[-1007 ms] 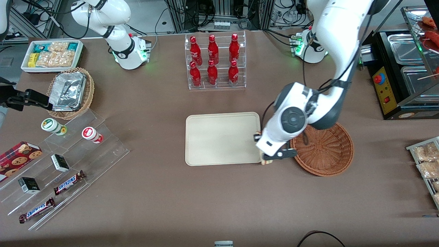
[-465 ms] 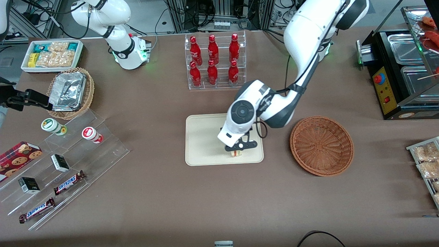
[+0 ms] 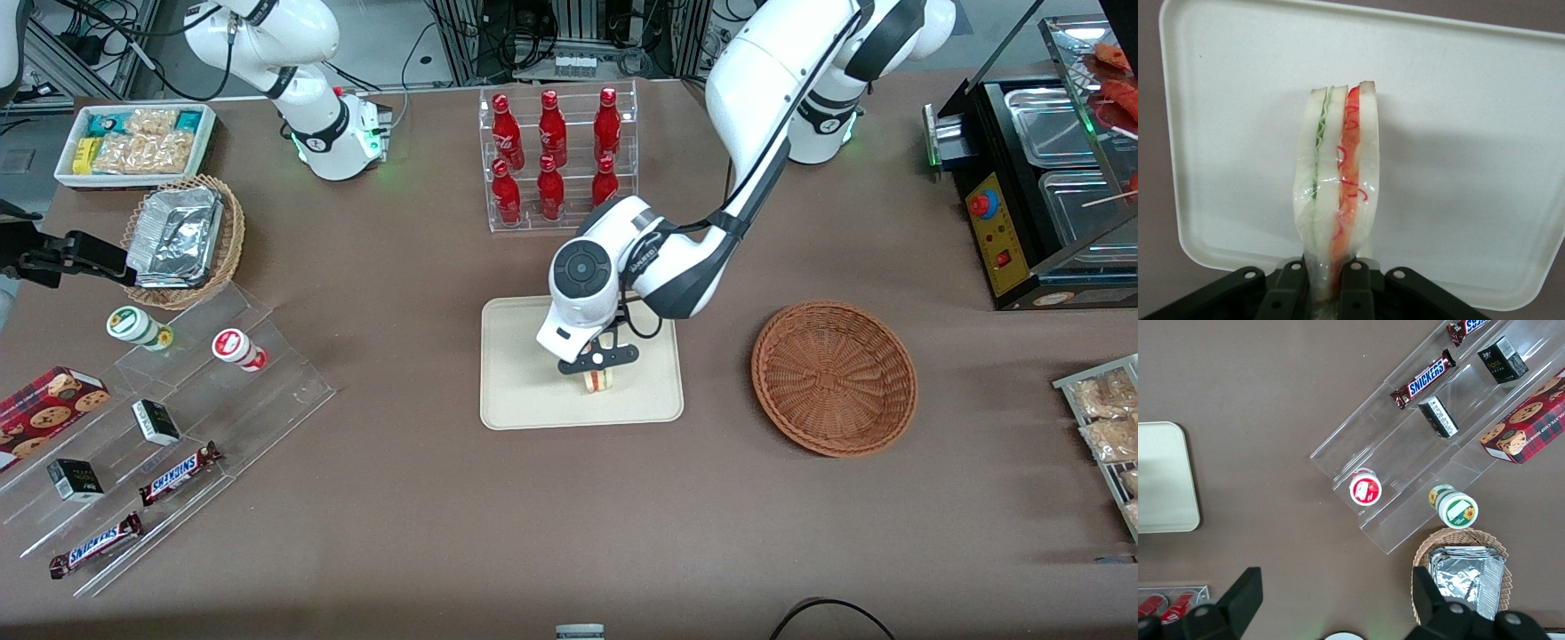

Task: Place sandwich from basket to tray
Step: 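Lower the sandwich onto the tray and open the left gripper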

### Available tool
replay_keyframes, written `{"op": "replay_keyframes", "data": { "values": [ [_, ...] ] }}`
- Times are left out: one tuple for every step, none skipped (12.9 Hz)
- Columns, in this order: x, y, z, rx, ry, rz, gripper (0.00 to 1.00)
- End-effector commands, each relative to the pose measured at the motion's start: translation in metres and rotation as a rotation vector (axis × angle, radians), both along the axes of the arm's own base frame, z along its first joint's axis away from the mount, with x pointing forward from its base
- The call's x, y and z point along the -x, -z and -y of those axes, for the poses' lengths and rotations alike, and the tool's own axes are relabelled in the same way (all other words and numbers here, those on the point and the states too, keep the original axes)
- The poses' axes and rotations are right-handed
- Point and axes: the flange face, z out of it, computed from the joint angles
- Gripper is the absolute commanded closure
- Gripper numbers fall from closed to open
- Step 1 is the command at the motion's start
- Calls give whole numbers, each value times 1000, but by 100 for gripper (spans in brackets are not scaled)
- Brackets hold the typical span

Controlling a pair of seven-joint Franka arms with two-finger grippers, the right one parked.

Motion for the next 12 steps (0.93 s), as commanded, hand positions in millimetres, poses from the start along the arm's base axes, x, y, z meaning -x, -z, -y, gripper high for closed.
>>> {"op": "replay_keyframes", "data": {
  "values": [
    [1, 10, 11, -12, -17, 25, 100],
    [4, 15, 17, -4, -13, 33, 100],
    [7, 20, 21, -1, -9, 37, 100],
    [8, 23, 22, -3, -17, 33, 100],
    [7, 25, 22, -7, -44, 34, 100],
    [6, 24, 22, -8, -66, 37, 100],
    [6, 24, 22, -10, -77, 37, 100],
    [5, 24, 21, -11, -88, 37, 100],
    [5, 27, 20, -14, -89, 34, 95],
    [3, 29, 18, -14, -81, 31, 38],
    [2, 28, 17, -12, -82, 32, 0],
    [2, 27, 17, -11, -81, 33, 0]
  ]
}}
